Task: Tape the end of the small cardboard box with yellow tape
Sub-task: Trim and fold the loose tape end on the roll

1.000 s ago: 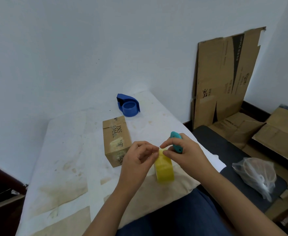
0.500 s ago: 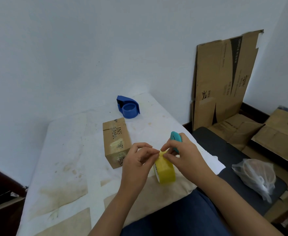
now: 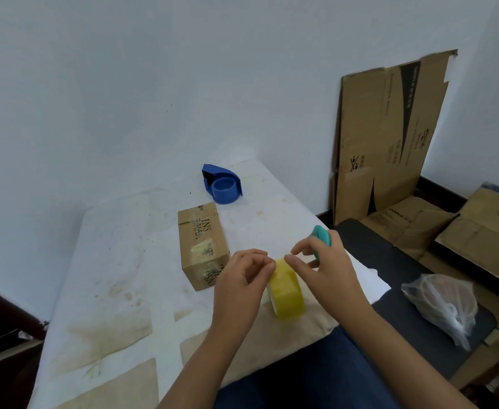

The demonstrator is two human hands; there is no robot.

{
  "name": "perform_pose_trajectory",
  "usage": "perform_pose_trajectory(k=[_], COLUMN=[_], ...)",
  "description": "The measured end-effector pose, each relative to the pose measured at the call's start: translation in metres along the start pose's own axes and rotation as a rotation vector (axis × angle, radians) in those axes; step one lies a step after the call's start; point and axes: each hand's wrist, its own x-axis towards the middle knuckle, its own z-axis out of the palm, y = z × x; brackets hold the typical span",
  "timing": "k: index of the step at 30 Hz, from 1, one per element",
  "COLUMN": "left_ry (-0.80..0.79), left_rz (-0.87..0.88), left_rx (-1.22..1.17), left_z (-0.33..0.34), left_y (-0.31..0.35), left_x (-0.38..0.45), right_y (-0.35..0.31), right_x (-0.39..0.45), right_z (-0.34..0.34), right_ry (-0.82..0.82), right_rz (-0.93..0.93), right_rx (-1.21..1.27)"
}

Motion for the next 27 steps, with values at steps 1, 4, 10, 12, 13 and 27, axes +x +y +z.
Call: perform_pose_trajectory(k=[1,4,10,12,13,27], left_ry=[0.009,0.007,0.019,0.017,0.005,-0.148], left_rz=[-0.045,-0.128,-0.197,-0.316,-0.385,-0.420], left_rx=[-0.036,-0.096,-0.070,-0.126,-0.201,-0.512], left_z=[0.001,0.003,0.005,0.002,0.000,-0.006], left_y=[0.001,0.002,0.010,0.010,0.010,0.015], left_x=[0.000,0.002,0.003,0.002,0.001,-0.006], right_y=[0.001,0.005,0.005,0.004,0.003,-0.003], right_x=[-0.002,-0.011,-0.024,-0.027,-0.028,-0.027], right_z=[0.001,0.011,0.022,0.023,0.023,0.028], right_ry=[-0.018,-0.159,-0.241,-0.237,-0.223,-0.061], right_rz=[0.064,0.216,0.295,0.261,0.253,0.309], right_rx=[0.028,0.038,0.393,0.369,0.365,0.461])
